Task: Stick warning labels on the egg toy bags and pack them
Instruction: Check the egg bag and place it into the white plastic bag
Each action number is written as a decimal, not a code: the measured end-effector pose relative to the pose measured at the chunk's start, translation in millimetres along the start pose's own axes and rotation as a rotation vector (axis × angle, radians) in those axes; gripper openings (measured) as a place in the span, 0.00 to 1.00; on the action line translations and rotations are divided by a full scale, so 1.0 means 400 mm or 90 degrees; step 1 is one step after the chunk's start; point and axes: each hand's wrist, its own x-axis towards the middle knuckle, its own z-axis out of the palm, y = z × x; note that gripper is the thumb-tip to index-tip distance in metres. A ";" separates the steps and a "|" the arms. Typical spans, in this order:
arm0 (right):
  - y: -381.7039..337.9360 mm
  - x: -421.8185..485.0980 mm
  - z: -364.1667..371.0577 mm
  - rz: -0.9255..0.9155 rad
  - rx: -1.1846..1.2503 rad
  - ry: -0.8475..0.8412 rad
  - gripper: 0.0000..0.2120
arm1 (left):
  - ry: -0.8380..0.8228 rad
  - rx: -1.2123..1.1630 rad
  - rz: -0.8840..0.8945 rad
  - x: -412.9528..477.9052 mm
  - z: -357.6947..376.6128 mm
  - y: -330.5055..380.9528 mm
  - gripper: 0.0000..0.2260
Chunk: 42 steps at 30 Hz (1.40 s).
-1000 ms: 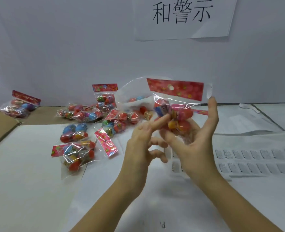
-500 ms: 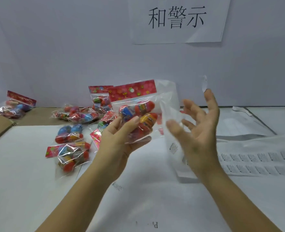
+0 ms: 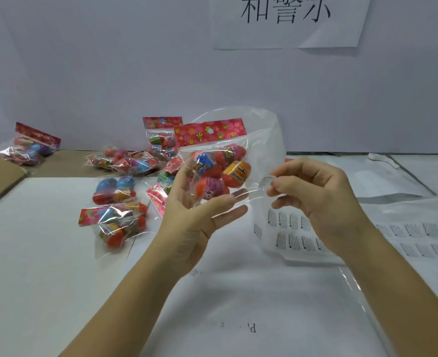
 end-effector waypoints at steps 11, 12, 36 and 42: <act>-0.022 -0.018 0.008 -0.024 -0.139 -0.009 0.12 | 0.011 0.074 0.060 0.000 0.000 -0.012 0.44; -0.021 -0.021 0.011 -0.025 -0.150 -0.015 0.14 | 0.009 0.077 0.059 0.000 0.000 -0.013 0.43; -0.028 -0.035 0.025 -0.061 -0.225 0.003 0.32 | 0.005 0.063 0.080 -0.015 0.014 -0.027 0.44; -0.029 -0.036 0.028 -0.063 -0.230 0.007 0.32 | 0.002 0.071 0.086 -0.016 0.017 -0.025 0.43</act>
